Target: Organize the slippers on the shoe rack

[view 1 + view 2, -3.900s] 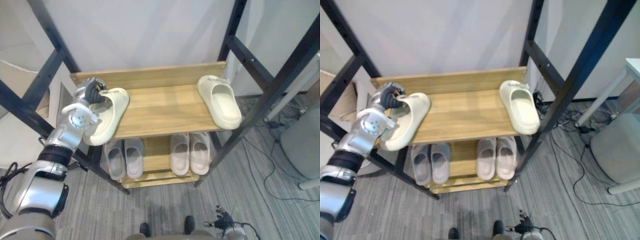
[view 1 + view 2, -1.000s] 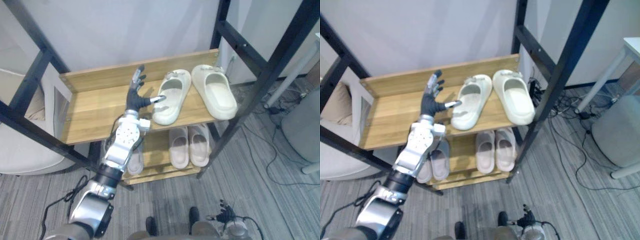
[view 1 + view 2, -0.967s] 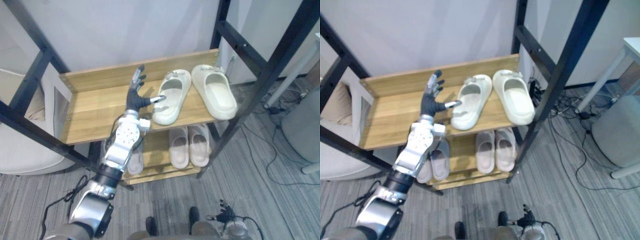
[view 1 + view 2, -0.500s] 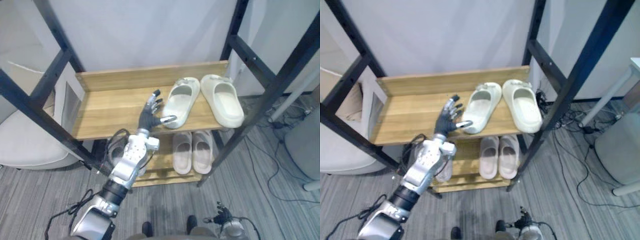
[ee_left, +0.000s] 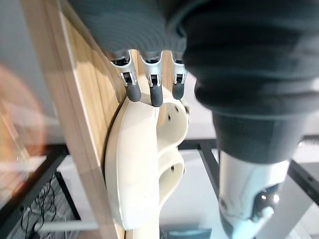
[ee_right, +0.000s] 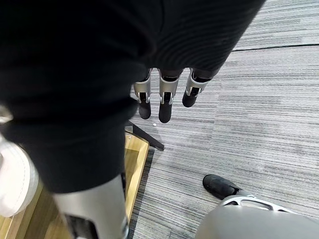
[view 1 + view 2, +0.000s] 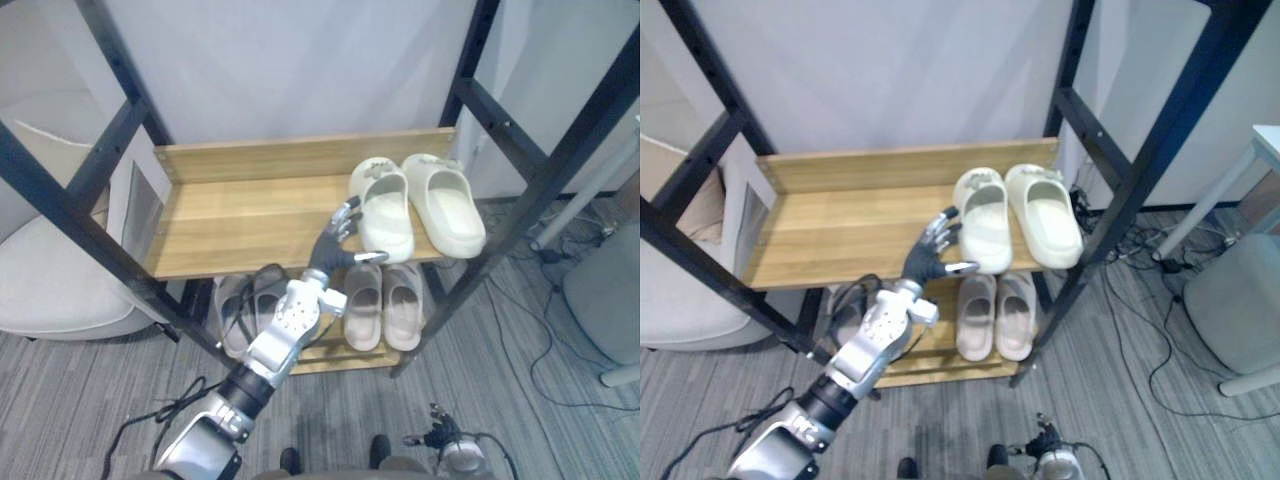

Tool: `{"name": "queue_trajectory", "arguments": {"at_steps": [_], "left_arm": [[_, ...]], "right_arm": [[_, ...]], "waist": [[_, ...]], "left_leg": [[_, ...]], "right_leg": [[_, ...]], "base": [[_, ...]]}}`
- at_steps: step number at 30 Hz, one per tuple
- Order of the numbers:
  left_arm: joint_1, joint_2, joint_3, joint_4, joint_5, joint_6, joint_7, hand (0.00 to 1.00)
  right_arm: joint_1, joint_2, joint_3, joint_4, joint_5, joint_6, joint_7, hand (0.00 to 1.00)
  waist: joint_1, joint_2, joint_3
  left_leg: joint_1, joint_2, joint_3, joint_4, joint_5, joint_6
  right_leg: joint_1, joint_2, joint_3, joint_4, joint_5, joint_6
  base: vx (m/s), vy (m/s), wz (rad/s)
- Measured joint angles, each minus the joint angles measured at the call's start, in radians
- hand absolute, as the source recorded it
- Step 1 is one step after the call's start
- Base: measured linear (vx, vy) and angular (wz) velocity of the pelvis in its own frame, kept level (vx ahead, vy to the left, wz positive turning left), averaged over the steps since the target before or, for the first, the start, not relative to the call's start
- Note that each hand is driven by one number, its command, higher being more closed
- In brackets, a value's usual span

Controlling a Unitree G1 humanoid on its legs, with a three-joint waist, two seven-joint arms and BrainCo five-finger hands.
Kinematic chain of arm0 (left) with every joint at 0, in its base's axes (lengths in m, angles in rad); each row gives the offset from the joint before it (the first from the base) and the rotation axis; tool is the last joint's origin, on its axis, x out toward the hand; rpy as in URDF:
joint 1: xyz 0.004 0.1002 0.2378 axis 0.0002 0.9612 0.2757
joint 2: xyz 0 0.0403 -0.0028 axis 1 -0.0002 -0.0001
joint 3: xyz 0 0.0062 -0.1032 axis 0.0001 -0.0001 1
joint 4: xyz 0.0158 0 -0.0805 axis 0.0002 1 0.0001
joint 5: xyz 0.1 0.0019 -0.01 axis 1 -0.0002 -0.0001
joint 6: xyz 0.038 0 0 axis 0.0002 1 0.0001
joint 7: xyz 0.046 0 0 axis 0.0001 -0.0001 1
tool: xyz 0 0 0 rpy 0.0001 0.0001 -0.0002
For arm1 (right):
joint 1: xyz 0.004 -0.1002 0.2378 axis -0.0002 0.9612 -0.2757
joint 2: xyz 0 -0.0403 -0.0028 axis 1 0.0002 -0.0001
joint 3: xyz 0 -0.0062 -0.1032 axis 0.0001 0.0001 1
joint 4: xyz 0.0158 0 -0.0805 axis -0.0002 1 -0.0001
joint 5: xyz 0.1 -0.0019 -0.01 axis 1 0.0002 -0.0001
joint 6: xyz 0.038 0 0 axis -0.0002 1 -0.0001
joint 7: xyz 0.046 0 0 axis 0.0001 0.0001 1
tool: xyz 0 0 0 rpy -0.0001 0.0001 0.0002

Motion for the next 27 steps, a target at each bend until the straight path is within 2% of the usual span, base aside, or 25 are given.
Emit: {"name": "queue_trajectory", "arguments": {"at_steps": [10,20,24,27], "left_arm": [[-0.050,-0.015,0.005,0.073,0.000,-0.011,0.019,0.00],[-0.087,0.008,0.058,0.101,0.000,-0.010,0.016,0.00],[-0.083,0.026,0.064,0.052,-0.001,0.008,0.011,0.00],[-0.055,0.050,0.063,-0.061,-0.034,0.009,-0.008,0.00]], "right_arm": [[0.001,0.001,-0.002,0.003,0.001,0.000,-0.013,0.00],[-0.001,0.002,-0.002,0.003,0.001,-0.001,-0.016,0.00],[-0.013,0.003,0.000,0.003,0.001,0.000,-0.015,0.00],[-0.029,0.009,0.001,0.003,0.001,0.000,-0.014,0.00]], "waist": [[-0.001,-0.003,-0.002],[-0.003,-0.004,-0.003],[-0.002,-0.004,-0.003],[-0.001,-0.004,-0.003]], "left_leg": [[-0.003,0.000,0.018,-0.003,-0.005,-0.007],[0.004,0.002,0.040,-0.004,-0.007,-0.004],[0.003,0.001,0.036,-0.004,-0.008,-0.002],[0.002,-0.001,0.025,-0.004,-0.008,-0.001]], "right_leg": [[-0.019,0.001,0.016,0.000,-0.004,0.005],[-0.019,0.003,0.037,0.000,0.002,0.000],[-0.018,0.002,0.033,0.000,0.002,0.000],[-0.016,0.001,0.027,0.000,0.002,0.001]], "base": [[-0.01,-0.001,-0.04],[0.01,-0.002,-0.06],[0.00,-0.001,0.01],[-0.01,-0.004,0.04]]}}
